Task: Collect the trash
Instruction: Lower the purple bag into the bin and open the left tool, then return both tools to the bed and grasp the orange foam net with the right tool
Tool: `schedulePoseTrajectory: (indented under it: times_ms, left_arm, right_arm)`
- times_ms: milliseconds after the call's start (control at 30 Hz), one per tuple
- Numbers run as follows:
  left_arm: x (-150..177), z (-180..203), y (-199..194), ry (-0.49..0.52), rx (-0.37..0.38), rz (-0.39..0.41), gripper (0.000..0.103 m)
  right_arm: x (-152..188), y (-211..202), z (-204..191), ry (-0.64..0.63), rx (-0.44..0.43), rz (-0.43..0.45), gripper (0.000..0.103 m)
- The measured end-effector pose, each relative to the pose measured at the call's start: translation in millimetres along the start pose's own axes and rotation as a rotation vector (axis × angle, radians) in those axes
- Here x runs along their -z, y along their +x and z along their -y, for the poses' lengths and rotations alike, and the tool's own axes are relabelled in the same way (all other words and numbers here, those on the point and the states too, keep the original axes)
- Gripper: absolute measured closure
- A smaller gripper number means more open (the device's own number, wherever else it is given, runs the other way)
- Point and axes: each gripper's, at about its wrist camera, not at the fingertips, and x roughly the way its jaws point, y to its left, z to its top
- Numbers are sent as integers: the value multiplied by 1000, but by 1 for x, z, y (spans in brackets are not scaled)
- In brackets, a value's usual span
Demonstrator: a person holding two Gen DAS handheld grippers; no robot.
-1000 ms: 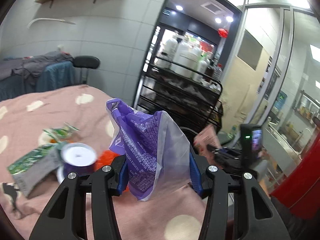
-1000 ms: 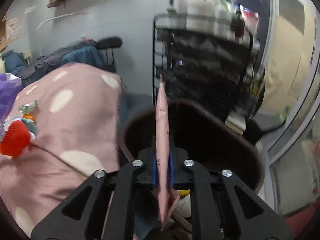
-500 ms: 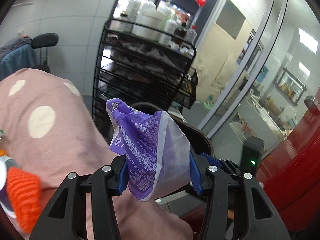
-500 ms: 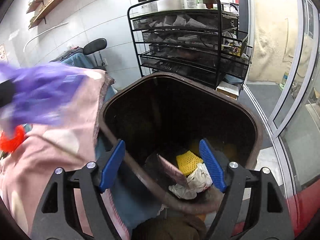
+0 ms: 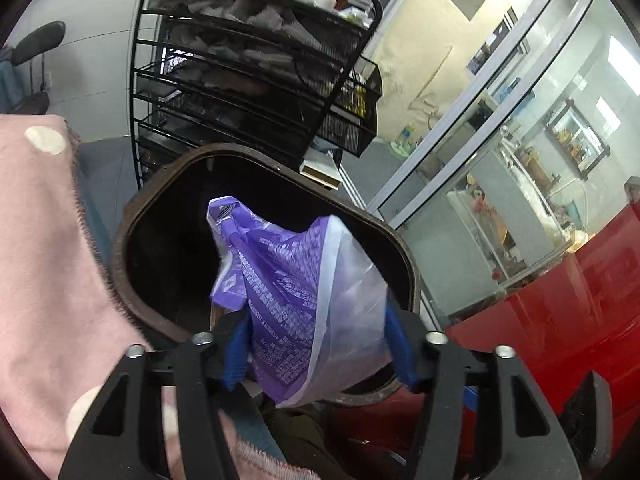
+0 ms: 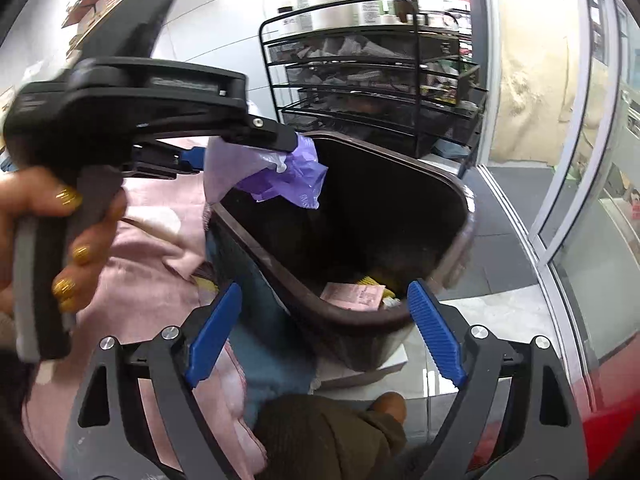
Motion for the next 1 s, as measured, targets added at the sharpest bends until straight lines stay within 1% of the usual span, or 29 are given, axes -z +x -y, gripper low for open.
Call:
schedulePoseTrajectory:
  times_ms: [100, 200, 233, 300, 367, 500, 667, 767, 867, 1000]
  left_arm:
    - [1, 3, 6, 11, -2, -12, 26]
    - [2, 7, 11, 28, -24, -29, 24]
    - [3, 7, 11, 35, -28, -28, 24]
    - [5, 8, 8, 37, -33, -28, 19]
    - [6, 9, 3, 32, -35, -20, 18]
    - [15, 10, -23, 31, -40, 47, 15]
    - [46, 10, -75, 48, -84, 162, 11]
    - [68, 5, -108, 59, -129, 229, 9]
    - [90, -8, -142, 47, -179, 294, 8]
    - [116, -32, -173, -5, -239, 333, 7]
  right_arm:
    - [5, -7, 11, 25, 18, -1, 17]
    - [7, -11, 18, 39, 32, -1, 17]
    - [7, -11, 19, 44, 35, 1, 17]
    - [7, -14, 21, 48, 36, 5, 17]
    - [7, -16, 20, 45, 38, 10, 17]
    - [6, -20, 18, 39, 35, 19, 16]
    - [2, -25, 8, 20, 11, 32, 14]
    - [-1, -28, -4, 1, -13, 37, 13]
    - [-4, -29, -19, -23, -52, 38, 13]
    - [-7, -30, -45, -61, -104, 34, 13]
